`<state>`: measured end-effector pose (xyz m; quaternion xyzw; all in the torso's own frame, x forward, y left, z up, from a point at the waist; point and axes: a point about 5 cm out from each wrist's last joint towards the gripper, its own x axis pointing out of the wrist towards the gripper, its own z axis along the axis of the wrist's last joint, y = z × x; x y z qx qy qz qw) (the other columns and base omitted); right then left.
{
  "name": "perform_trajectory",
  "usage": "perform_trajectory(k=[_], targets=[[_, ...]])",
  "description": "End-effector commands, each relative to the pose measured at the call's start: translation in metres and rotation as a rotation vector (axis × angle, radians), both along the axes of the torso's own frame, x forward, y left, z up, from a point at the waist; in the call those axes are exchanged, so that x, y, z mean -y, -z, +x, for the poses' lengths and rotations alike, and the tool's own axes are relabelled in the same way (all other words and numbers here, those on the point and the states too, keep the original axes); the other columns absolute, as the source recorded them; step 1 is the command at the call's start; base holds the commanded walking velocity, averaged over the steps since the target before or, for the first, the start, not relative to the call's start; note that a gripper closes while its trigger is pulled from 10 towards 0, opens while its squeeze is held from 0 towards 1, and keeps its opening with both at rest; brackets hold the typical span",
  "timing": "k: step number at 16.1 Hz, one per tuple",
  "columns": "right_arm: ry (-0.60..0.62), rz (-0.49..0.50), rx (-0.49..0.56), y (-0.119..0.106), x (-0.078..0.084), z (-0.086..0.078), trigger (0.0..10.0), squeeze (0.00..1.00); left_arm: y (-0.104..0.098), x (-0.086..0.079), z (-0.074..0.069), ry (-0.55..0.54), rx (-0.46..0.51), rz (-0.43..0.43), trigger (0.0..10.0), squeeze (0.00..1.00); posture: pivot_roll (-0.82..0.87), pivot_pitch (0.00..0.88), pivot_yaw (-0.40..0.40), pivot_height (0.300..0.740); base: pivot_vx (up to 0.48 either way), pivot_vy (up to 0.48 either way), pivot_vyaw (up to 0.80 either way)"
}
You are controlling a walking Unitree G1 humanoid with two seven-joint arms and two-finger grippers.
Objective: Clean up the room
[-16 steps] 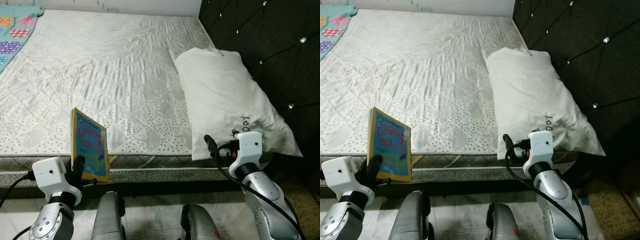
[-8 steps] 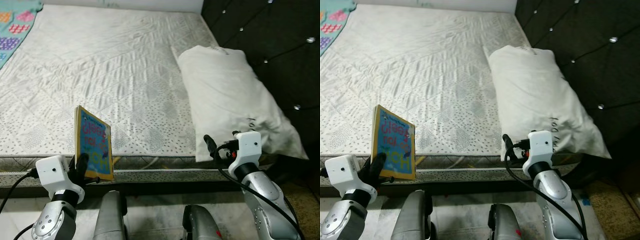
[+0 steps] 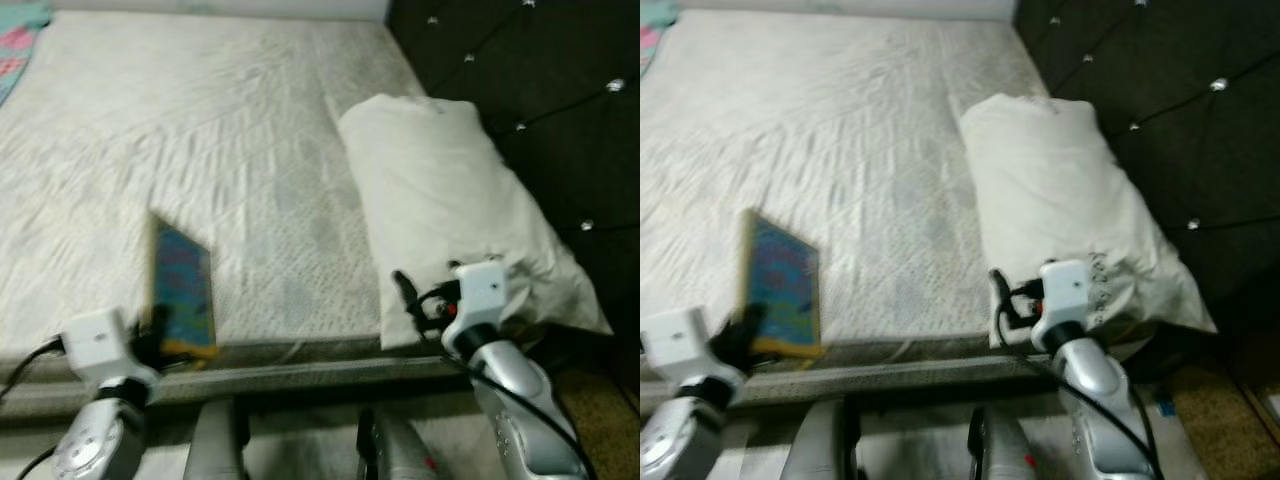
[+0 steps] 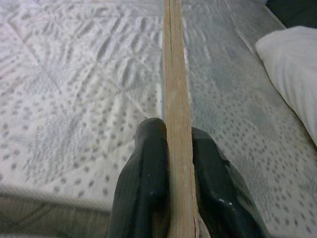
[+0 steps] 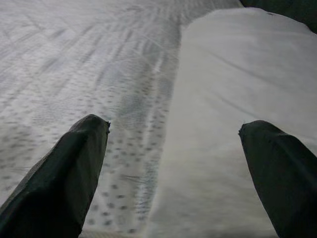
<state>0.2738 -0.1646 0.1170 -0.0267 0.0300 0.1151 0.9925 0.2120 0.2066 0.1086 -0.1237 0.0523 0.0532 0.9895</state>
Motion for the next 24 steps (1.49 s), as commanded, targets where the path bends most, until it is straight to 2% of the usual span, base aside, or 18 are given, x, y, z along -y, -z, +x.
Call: perform_trajectory(k=[1, 7, 11, 16, 18, 19, 20, 22, 24], targets=[[0.038, -0.016, -0.009, 0.002, 0.012, -0.003, 10.0, 0.0, -0.002, 0.011, 0.002, 0.03, 0.017, -0.029, 10.0, 0.0, -0.02, 0.147, -0.052, 0.588, 0.0, 0.0, 0.0], [0.033, -0.009, -0.008, 0.003, 0.012, -0.002, 10.0, 0.0, 0.001, 0.01, 0.007, 0.025, 0.008, -0.034, 10.0, 0.0, -0.03, 0.147, -0.06, 0.583, 0.0, 0.0, 0.0], [0.023, -0.006, -0.001, 0.001, 0.01, -0.002, 10.0, 0.0, -0.003, 0.012, 0.017, 0.027, 0.026, -0.033, 10.0, 0.0, -0.03, 0.145, -0.062, 0.534, 0.0, 0.0, 0.0], [0.035, -0.026, -0.004, 0.003, 0.014, -0.002, 10.0, 0.0, -0.005, 0.006, 0.021, -0.021, 0.039, -0.018, 10.0, 0.0, -0.03, 0.144, -0.064, 0.534, 0.0, 0.0, 0.0], [0.037, -0.032, -0.003, 0.003, 0.015, -0.001, 10.0, 0.0, -0.01, 0.007, 0.03, 0.014, 0.077, -0.068, 10.0, 0.0, -0.04, 0.142, -0.069, 0.534, 0.0, 0.0, 0.0], [0.036, -0.036, -0.002, 0.003, 0.015, -0.002, 10.0, 0.0, -0.012, 0.011, 0.038, 0.067, 0.094, -0.096, 10.0, 0.0, -0.04, 0.143, -0.074, 0.534, 0.0, 0.0, 0.0], [0.033, -0.043, -0.002, 0.003, 0.015, -0.003, 10.0, 0.0, -0.015, 0.009, 0.048, 0.06, 0.11, -0.119, 10.0, 0.0, -0.05, 0.144, -0.075, 0.534, 0.0, 0.0, 0.0], [0.04, -0.055, -0.002, 0.002, 0.019, -0.006, 10.0, 0.0, -0.021, 0.009, 0.061, 0.082, 0.137, -0.135, 10.0, 0.0, -0.07, 0.146, -0.076, 0.534, 0.0, 0.0, 0.0], [0.053, -0.069, -0.006, 0.002, 0.024, -0.008, 10.0, 0.0, -0.022, 0.012, 0.073, 0.127, 0.125, -0.163, 10.0, 0.0, -0.07, 0.148, -0.078, 0.534, 0.0, 0.0, 0.0]])
